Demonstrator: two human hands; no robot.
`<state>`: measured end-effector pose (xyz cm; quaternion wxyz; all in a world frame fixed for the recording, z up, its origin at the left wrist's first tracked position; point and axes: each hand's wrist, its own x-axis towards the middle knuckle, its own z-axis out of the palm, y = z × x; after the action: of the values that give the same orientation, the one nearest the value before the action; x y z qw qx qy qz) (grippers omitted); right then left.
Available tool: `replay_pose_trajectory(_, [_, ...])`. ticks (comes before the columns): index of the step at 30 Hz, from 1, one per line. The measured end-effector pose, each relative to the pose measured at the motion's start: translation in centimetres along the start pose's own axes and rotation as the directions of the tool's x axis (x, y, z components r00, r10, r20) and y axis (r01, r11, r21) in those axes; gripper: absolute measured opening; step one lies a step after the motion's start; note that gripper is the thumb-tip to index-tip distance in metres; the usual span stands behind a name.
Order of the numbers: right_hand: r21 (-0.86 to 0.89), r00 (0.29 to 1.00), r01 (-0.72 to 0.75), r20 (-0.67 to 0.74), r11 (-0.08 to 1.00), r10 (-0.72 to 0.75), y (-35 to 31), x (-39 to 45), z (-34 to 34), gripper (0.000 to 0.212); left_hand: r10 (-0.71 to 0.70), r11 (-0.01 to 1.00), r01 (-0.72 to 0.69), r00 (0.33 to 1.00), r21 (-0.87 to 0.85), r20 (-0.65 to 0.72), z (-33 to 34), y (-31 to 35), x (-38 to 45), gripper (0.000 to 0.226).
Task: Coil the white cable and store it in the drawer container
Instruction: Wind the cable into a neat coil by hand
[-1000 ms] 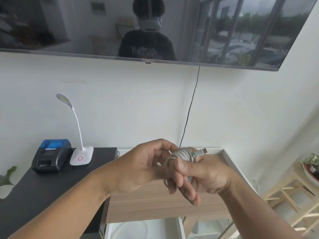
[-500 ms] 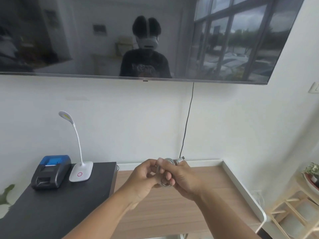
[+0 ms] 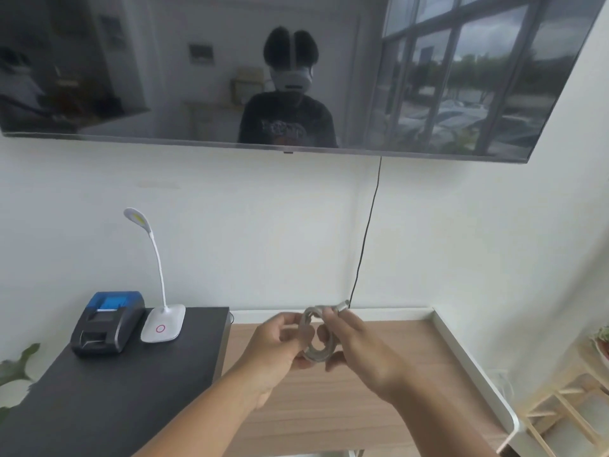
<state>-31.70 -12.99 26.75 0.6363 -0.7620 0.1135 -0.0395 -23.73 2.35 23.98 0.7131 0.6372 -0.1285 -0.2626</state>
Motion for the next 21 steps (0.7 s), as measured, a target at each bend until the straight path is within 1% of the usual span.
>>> replay_pose_trajectory(1, [-0.032, 1.000, 0.021, -0.004, 0.999, -0.021, 0.5, -0.1, 0.0, 0.043, -0.010, 1.000, 0.010, 1.000, -0.009, -0.005, -0.1, -0.4, 0.2, 0.019])
replay_pose_trajectory(4, [-0.203, 0.995, 0.080, -0.035, 0.976, -0.089, 1.3, 0.0, 0.1, 0.033, -0.003, 1.000, 0.002, 1.000, -0.025, -0.026, 0.0, -1.2, 0.7, 0.019])
replay_pose_trajectory(5, [-0.218, 0.994, 0.082, -0.058, 0.972, -0.097, 1.4, 0.1, 0.1, 0.032, 0.011, 0.999, -0.013, 0.998, -0.040, -0.057, 0.2, -1.3, 0.7, 0.020])
replay_pose_trajectory(7, [-0.171, 0.989, 0.083, -0.107, 0.982, -0.102, 1.5, 0.3, 0.5, 0.033, 0.037, 0.994, -0.056, 0.980, -0.089, -0.196, 0.7, -1.5, 0.8, 0.027])
replay_pose_trajectory(9, [-0.127, 0.979, 0.081, -0.176, 0.989, -0.103, 1.8, 0.5, 1.0, 0.034, 0.051, 0.986, -0.101, 0.937, -0.130, -0.345, 1.4, -1.8, 0.8, 0.033])
replay_pose_trajectory(12, [-0.087, 0.952, 0.090, -0.284, 0.992, -0.111, 2.4, 0.8, 1.8, 0.034, 0.070, 0.978, -0.148, 0.893, -0.144, -0.445, 2.6, -2.4, 0.5, 0.035])
replay_pose_trajectory(14, [-0.041, 0.939, 0.105, -0.325, 0.994, -0.112, 2.7, 0.9, 2.2, 0.035, 0.118, 0.978, -0.187, 0.867, -0.096, -0.485, 3.4, -2.7, 0.2, 0.034])
replay_pose_trajectory(16, [0.003, 0.925, 0.113, -0.366, 0.994, -0.104, 2.7, 1.0, 2.4, 0.034, 0.241, 0.968, -0.247, 0.843, 0.052, -0.481, 3.9, -2.8, -0.2, 0.024])
replay_pose_trajectory(18, [0.036, 0.904, 0.113, -0.419, 0.993, -0.087, 2.7, 1.2, 2.5, 0.033, 0.348, 0.937, -0.308, 0.844, 0.163, -0.408, 4.1, -3.1, -0.6, 0.008])
replay_pose_trajectory(19, [0.054, 0.896, 0.112, -0.436, 0.992, -0.077, 2.6, 1.2, 2.5, 0.032, 0.367, 0.929, -0.320, 0.856, 0.184, -0.364, 4.1, -3.2, -0.8, 0.002])
replay_pose_trajectory(20, [0.079, 0.893, 0.111, -0.445, 0.991, -0.065, 2.6, 1.3, 2.5, 0.032, 0.369, 0.927, -0.319, 0.870, 0.198, -0.328, 4.0, -3.4, -1.0, 0.008])
replay_pose_trajectory(21, [0.103, 0.894, 0.110, -0.445, 0.989, -0.053, 2.5, 1.3, 2.4, 0.032, 0.343, 0.938, -0.304, 0.889, 0.168, -0.304, 4.0, -3.7, -1.0, 0.012])
